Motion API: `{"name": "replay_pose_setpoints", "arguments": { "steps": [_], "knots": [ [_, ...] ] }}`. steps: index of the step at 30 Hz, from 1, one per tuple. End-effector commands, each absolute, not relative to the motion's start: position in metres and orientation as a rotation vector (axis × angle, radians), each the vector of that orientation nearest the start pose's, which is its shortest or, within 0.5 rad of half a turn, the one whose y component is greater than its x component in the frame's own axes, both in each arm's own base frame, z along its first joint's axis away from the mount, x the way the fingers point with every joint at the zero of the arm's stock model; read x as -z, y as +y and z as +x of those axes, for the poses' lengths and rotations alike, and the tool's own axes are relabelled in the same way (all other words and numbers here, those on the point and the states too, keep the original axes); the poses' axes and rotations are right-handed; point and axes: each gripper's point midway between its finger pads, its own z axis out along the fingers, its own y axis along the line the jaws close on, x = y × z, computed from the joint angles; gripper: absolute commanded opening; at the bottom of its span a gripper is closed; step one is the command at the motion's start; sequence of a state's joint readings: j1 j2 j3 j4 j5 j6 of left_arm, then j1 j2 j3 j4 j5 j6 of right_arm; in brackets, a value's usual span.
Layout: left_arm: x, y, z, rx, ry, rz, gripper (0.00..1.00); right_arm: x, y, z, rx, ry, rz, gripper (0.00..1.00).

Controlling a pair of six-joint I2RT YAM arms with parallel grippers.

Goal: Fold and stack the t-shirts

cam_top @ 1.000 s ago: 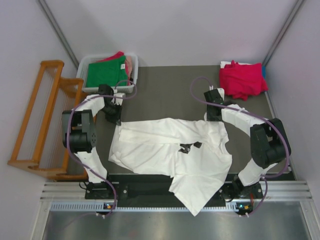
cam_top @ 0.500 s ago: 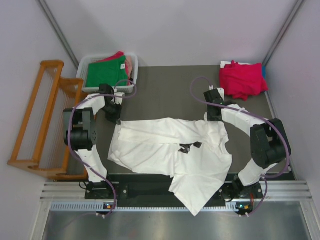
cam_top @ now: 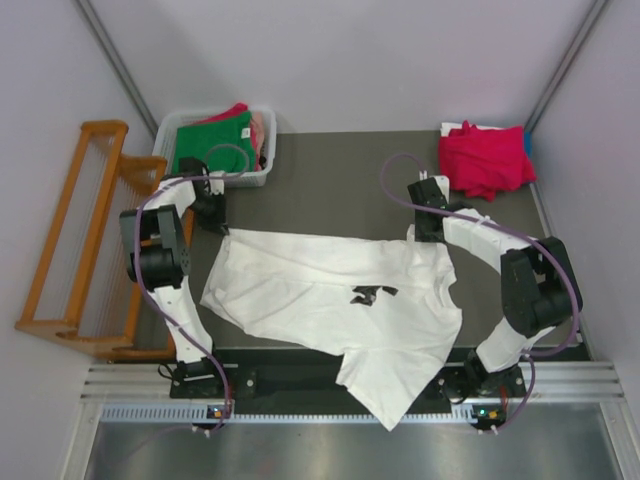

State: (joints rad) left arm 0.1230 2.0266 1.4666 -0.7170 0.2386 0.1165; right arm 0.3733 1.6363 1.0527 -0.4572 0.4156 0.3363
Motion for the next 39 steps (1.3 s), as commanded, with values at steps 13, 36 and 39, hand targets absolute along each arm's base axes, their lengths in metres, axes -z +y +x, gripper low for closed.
{"name": "replay_pose_setpoints", "arguments": {
  "steps": [13, 36, 39],
  "knots": [
    [-0.037, 0.055, 0.42, 0.173, 2.713, 0.005, 0.0, -0.063, 0.07, 0.364, 0.323, 2.481, 0.142, 0.17],
    [-0.076, 0.04, 0.413, 0.236, 2.649, 0.065, 0.0, -0.082, 0.012, 0.328, 0.332, 2.402, 0.475, 0.47],
    [-0.079, 0.039, 0.415, 0.24, 2.643, 0.073, 0.0, -0.084, 0.011, 0.329, 0.332, 2.391, 0.476, 0.66]
  ]
}}
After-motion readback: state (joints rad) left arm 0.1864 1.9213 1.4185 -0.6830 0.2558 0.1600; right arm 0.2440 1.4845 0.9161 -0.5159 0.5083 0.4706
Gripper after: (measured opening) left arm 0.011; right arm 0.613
